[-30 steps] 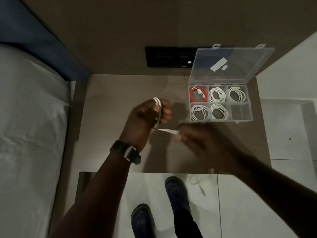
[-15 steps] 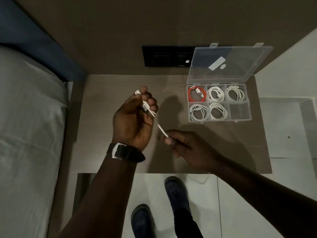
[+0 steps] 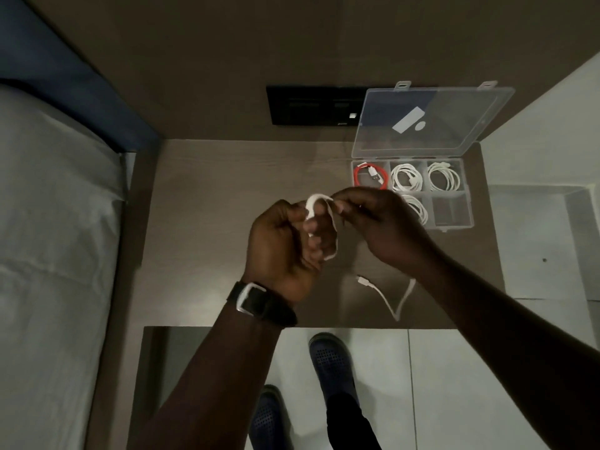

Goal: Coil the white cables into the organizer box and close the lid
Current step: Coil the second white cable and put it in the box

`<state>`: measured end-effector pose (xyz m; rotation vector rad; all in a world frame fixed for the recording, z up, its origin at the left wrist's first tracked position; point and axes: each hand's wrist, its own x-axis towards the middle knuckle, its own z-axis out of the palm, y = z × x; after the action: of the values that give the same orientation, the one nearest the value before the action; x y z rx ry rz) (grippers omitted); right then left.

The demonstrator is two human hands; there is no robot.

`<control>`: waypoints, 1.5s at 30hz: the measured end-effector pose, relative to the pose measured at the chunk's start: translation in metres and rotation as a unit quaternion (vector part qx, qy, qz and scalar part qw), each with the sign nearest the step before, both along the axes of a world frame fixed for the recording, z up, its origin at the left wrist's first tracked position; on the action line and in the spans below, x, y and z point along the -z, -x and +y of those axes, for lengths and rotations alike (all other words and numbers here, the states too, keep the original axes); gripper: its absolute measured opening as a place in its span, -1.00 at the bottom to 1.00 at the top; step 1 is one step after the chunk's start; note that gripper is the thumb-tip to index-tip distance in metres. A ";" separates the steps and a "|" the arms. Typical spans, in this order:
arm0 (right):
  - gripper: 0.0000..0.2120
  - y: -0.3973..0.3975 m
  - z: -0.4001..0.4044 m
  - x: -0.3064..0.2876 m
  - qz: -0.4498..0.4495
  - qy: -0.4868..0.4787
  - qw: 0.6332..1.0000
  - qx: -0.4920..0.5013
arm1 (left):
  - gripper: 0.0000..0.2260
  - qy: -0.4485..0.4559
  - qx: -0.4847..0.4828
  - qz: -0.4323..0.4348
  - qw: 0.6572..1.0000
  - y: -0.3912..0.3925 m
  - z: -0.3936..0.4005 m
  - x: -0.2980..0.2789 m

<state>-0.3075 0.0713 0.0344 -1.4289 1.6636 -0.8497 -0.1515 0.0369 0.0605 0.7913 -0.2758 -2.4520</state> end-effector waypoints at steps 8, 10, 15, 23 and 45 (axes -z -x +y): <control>-0.85 -0.027 0.048 -0.014 0.003 -0.068 0.985 -0.156 | -0.78 0.225 -0.095 -0.278 0.929 -0.010 -0.018 0.023; -0.87 -0.012 0.038 -0.028 0.043 -0.039 0.989 -0.134 | -0.77 0.317 -0.006 -0.310 0.896 -0.007 -0.003 0.028; -0.88 0.023 0.008 -0.041 0.153 0.039 0.987 -0.020 | -0.78 0.212 0.116 -0.152 0.958 -0.003 0.021 0.019; -0.83 -0.013 0.028 0.007 -0.148 -0.048 0.987 0.046 | -0.83 0.003 -0.006 0.122 0.993 -0.006 0.007 0.010; -0.95 0.011 0.039 -0.016 -0.026 0.000 0.998 0.048 | -0.73 0.275 0.128 -0.289 0.908 -0.001 0.027 0.017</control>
<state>-0.3190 0.1099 0.0508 -1.3241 1.7042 -0.9335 -0.1501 0.0644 0.0432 1.2490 -1.2976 -2.1142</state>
